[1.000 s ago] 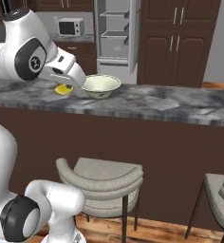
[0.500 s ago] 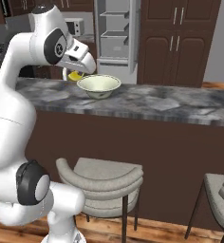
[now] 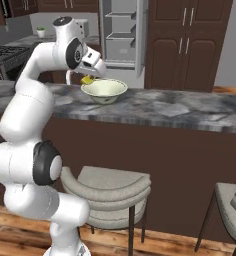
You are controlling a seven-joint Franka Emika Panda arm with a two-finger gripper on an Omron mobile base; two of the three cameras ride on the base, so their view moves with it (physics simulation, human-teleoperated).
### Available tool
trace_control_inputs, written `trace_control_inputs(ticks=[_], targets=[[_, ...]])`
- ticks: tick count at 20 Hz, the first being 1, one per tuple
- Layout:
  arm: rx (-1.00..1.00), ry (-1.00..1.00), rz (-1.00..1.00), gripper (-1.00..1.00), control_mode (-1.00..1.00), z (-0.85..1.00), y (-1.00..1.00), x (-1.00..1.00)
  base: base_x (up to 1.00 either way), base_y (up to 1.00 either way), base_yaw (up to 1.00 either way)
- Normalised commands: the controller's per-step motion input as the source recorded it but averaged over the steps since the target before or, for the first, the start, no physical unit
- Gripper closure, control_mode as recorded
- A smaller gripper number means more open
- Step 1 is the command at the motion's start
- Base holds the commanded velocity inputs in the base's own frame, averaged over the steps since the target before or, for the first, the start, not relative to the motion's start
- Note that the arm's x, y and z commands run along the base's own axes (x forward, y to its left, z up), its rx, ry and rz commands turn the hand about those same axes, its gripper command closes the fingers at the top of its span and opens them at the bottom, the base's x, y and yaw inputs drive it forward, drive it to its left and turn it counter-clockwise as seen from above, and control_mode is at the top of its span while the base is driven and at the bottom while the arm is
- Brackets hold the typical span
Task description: There is a bowl on the dining counter. Grab a lemon wedge from the fridge and place it in the bowl. Then get the liquor bottle and glass cup from the cabinet and place them next to the bowl.
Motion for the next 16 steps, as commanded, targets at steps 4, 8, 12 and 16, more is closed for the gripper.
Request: trace_control_inputs(ticks=[4,8,12,16], targets=[[0.01,0.01,0.00,1.00,-1.00,-0.14,0.00,0.90,0.00,0.00,0.00],[0.00,0.02,0.00,1.00,-1.00,-0.11,0.00,0.87,0.00,0.00,0.00],[0.00,0.03,-0.01,1.00,-1.00,-0.14,0.00,0.65,0.00,0.00,0.00],[0.00,0.08,-0.02,1.00,-1.00,-0.33,0.00,0.40,0.00,0.00,0.00]])
